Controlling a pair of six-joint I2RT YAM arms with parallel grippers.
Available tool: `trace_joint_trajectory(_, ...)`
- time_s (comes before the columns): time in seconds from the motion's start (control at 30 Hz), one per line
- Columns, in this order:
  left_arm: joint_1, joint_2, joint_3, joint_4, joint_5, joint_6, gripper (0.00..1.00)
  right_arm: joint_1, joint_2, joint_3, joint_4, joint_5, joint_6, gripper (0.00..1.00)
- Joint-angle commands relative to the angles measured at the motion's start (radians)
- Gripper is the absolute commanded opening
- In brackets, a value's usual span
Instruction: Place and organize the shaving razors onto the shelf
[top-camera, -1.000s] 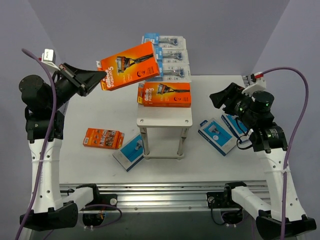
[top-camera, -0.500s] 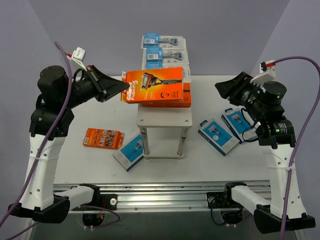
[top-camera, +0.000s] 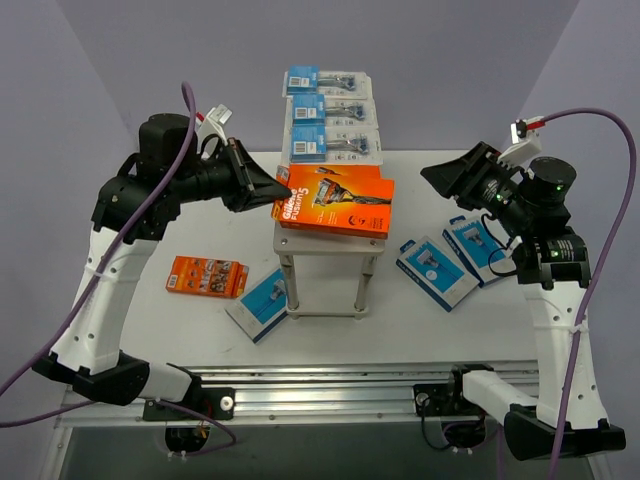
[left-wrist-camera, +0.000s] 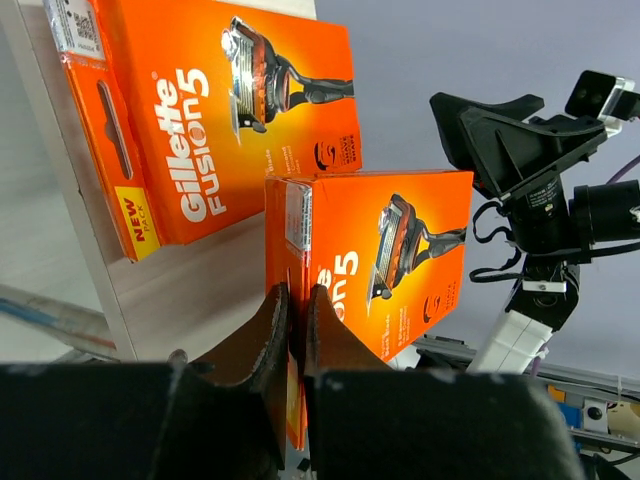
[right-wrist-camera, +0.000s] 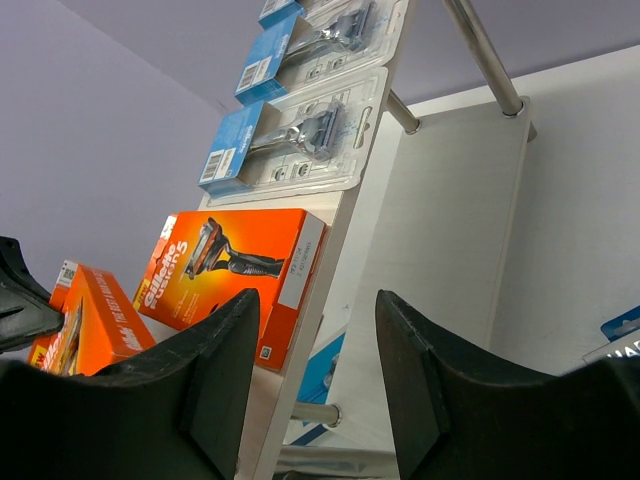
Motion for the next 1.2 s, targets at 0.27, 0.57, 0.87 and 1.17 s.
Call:
trace_joint_trajectory(0.27,-0.008,0.025,0.216,-0.323,-0.009,0.053,0.02,-0.006,-0.016,0.017,0.032,-0.019,-0.048,0.48)
trace_joint_trajectory(0.57,-0.022,-0.153,-0.058,-0.222,-0.105,-0.074,0.02,-0.006,-0.025,-0.006,0.038,-0.011,-0.051,0.49)
trace_joint_trajectory(0.87,-0.048,-0.164,-0.097,-0.154,-0.171,-0.119,0.02,-0.006,-0.025,-0.035,0.041,-0.005,-0.061,0.49)
trace_joint_trajectory(1.17,-0.093,-0.153,-0.131,-0.088,-0.202,-0.159,0.02,-0.001,-0.033,-0.046,0.043,0.006,-0.074,0.50)
